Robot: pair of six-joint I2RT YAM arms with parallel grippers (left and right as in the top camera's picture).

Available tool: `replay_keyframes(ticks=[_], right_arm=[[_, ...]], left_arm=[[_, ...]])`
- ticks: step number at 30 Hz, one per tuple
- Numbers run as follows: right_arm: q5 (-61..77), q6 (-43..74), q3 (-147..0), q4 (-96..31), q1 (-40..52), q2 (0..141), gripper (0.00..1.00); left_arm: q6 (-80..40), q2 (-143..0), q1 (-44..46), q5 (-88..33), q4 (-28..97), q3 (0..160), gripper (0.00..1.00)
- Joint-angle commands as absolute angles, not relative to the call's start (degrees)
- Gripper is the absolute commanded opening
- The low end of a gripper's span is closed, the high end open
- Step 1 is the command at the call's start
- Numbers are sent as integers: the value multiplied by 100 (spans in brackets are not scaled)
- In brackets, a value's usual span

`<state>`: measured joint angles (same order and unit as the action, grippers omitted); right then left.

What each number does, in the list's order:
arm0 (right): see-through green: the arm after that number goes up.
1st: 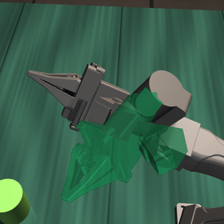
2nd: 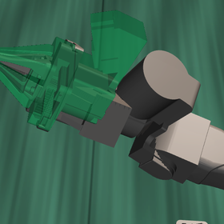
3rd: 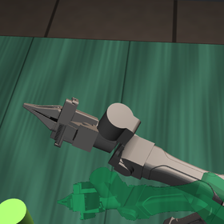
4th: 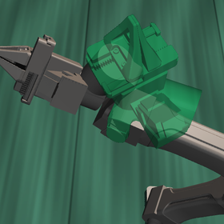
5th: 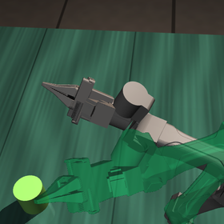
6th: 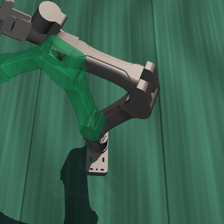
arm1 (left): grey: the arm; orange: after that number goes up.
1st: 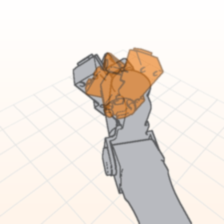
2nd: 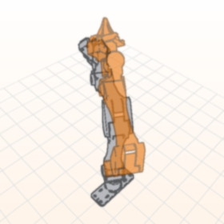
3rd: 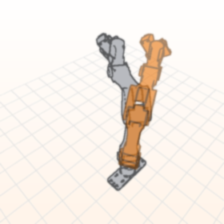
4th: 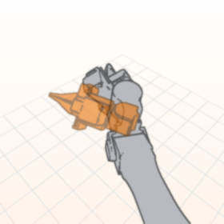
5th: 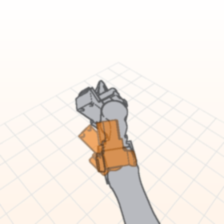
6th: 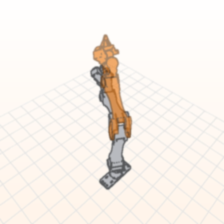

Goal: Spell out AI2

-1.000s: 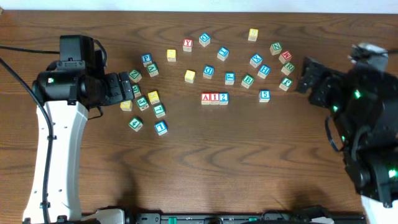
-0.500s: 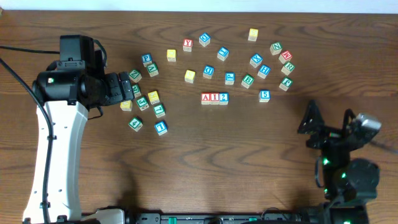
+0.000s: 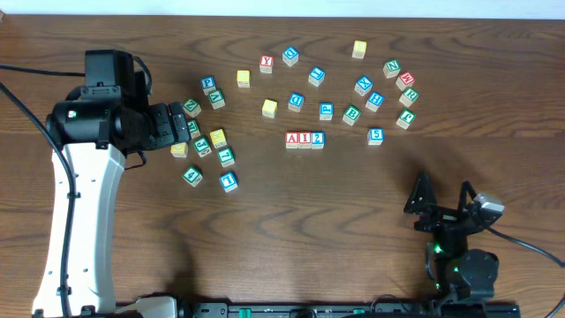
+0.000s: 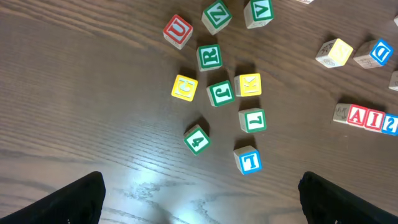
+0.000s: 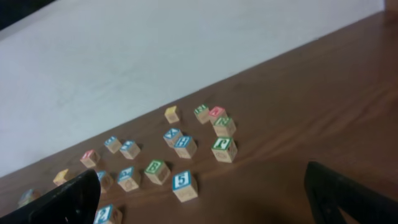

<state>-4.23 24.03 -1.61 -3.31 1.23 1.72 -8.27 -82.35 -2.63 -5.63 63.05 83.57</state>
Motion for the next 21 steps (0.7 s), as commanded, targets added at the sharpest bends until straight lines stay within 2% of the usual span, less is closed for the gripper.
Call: replay_keyframes(ticks=[1,8,21], right_arm=[[-390,2692,-30,-388,84,51,99],[-318,1839,-30,-405,84,30,99],[-305,1813,-32,-403,84,32,99]], left_arm=[[-753,-8241,-298,-528,6337,8433,98],[-753,-8241,-298,-528,6337,8433,98],[-753,-8241,-298,-528,6337,8433,98]])
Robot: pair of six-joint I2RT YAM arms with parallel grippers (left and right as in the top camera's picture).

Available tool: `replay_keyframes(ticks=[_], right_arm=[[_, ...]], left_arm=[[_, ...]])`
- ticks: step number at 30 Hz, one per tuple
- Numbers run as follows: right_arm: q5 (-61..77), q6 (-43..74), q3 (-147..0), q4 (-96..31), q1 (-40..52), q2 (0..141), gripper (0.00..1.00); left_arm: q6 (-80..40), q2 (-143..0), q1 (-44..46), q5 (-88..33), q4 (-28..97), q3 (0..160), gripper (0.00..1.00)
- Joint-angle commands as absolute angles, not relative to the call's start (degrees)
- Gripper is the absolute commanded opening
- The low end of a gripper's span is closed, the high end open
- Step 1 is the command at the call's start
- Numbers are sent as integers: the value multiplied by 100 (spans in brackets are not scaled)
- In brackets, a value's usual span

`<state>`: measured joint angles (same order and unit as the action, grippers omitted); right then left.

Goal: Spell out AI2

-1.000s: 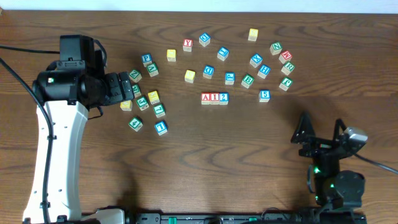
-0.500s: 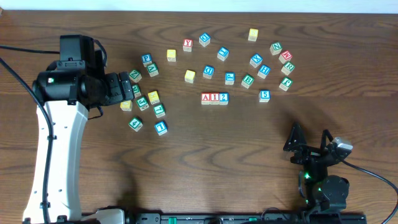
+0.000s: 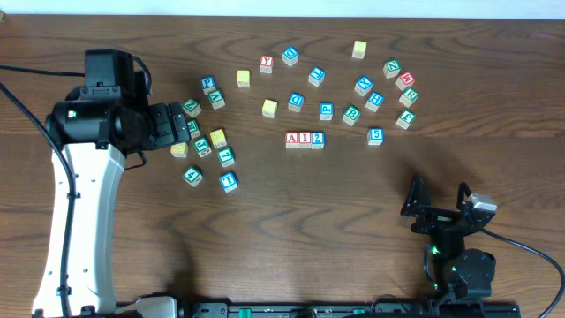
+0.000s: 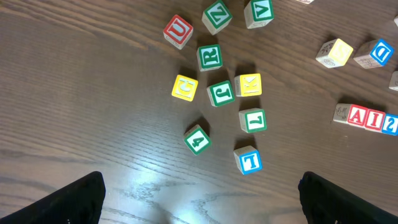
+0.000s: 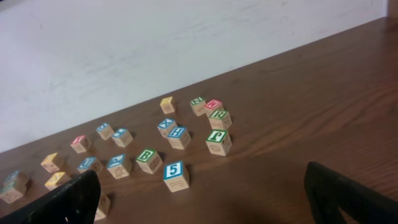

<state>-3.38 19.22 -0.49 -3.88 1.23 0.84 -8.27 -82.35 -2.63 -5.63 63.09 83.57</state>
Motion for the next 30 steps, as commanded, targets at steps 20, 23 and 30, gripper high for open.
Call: replay_keyframes(ticks=[20,23,30], right_arm=[[-305,1815,-32,-403,84,32,99],[-305,1813,-32,-401,84,32,99],[-305,1815,-32,-403,84,32,99]], left_arm=[[-753,-7981,-270,-528,6348,8433,98],[-711,-7581,-244,-397,6344,8431,98],[-709,-6318,-244,-333,6241,8049,98]])
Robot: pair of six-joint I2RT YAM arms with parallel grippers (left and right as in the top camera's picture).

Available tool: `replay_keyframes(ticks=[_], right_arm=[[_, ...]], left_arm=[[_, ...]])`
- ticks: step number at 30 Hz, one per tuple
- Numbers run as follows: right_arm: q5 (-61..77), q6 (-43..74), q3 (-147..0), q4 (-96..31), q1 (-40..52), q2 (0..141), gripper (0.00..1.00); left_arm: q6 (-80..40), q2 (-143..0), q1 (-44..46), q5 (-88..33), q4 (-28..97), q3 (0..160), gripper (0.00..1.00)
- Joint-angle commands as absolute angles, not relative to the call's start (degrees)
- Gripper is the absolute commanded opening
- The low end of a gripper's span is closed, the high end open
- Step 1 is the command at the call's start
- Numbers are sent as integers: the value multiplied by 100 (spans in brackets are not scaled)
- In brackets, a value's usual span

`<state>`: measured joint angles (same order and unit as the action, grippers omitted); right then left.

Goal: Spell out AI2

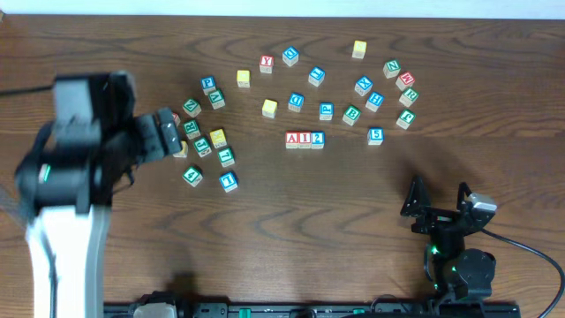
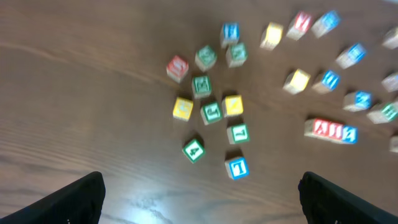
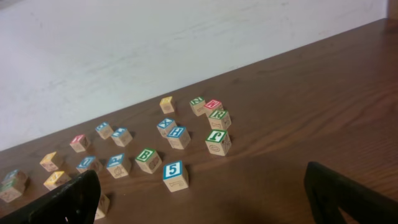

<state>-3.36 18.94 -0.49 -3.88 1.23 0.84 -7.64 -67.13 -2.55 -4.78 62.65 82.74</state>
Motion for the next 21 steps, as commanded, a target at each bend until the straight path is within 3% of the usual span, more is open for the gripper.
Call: replay_keyframes(ticks=[1,5,15,21], right_arm=[[-305,1815,-32,-403,84,32,99],[-305,1815,-32,-401,84,32,99],[-305,1815,-32,-403,84,32,99],[-305,1815,-32,-403,84,32,99]], left_arm=[[-707,-6128,-244,-333,6193,7937,98],[-639,-5299,-244,-336,5507,7135,98],[-425,-3109,-244,-338,1841,3948,98],[-191,-1979,-244,-338,360,2412,98]])
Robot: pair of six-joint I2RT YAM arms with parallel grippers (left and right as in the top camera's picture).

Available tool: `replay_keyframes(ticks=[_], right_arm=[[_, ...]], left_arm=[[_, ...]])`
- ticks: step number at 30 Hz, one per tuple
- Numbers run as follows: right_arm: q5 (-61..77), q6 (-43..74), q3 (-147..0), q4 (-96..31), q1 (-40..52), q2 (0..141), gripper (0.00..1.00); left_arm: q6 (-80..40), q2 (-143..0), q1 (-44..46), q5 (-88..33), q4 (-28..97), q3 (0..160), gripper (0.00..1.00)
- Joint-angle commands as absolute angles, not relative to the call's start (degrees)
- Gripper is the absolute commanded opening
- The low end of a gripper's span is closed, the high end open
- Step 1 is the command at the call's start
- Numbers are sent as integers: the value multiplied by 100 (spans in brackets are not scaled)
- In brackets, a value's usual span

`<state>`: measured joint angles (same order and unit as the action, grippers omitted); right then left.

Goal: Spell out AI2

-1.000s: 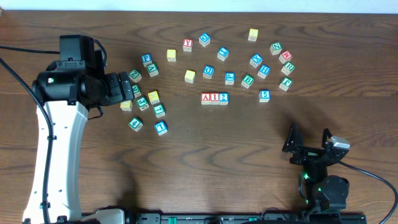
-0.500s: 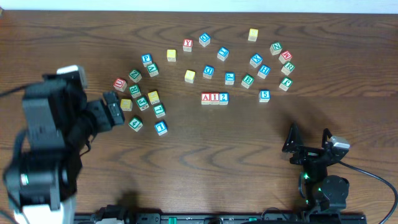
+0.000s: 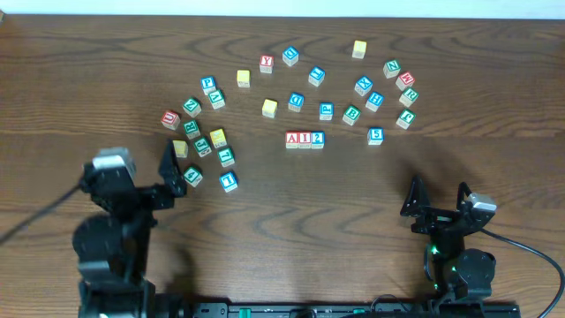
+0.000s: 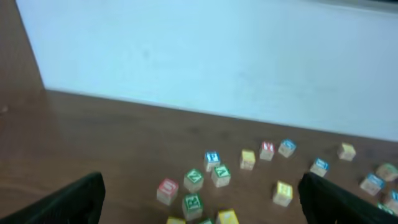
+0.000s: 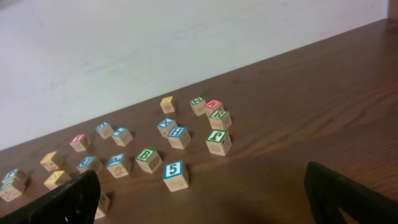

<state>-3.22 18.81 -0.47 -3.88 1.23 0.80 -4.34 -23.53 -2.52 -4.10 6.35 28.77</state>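
Three blocks stand touching in a row at the table's middle: a red A block (image 3: 292, 139), a red I block (image 3: 305, 139) and a blue 2 block (image 3: 317, 139). My left gripper (image 3: 141, 177) is low at the front left, open, with nothing between its fingers (image 4: 81, 199). At the front right my right gripper (image 3: 440, 196) is also open and holds nothing, its dark fingers (image 5: 339, 193) at the frame's lower corners. Both grippers are well away from the row. The row does not show in either wrist view.
Loose letter blocks lie in a left cluster (image 3: 203, 141) and a right cluster (image 3: 388, 88), with more along the back. A blue 5 block (image 3: 375, 135) sits right of the row. A white wall (image 5: 155, 50) runs behind the table's far edge.
My left arm was raised over the left cluster, looking down. Now it is folded low at the front left, looking along the table at the wall. The right arm and the blocks are unchanged.
The A, I, 2 row stood the same at every moment. My left arm hung still over the left cluster with its gripper open, then shifted, and now sits at the front left. My right arm settled slightly early on, then stayed put.
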Motion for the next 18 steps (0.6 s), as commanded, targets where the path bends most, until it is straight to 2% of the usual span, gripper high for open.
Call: replay_keyframes(ticks=[1,10,18], right_arm=[[-305,1815,-32,-403,84,32,99],[-305,1813,-32,-401,84,32,99],[-305,1813,-32,-403,84,32,99]], left_arm=[[-126,-1817,-244,-338,224,2213,98],[311,-725,-246,-336,-467,810,98],[447,1,-244,-346,-572,14,98]])
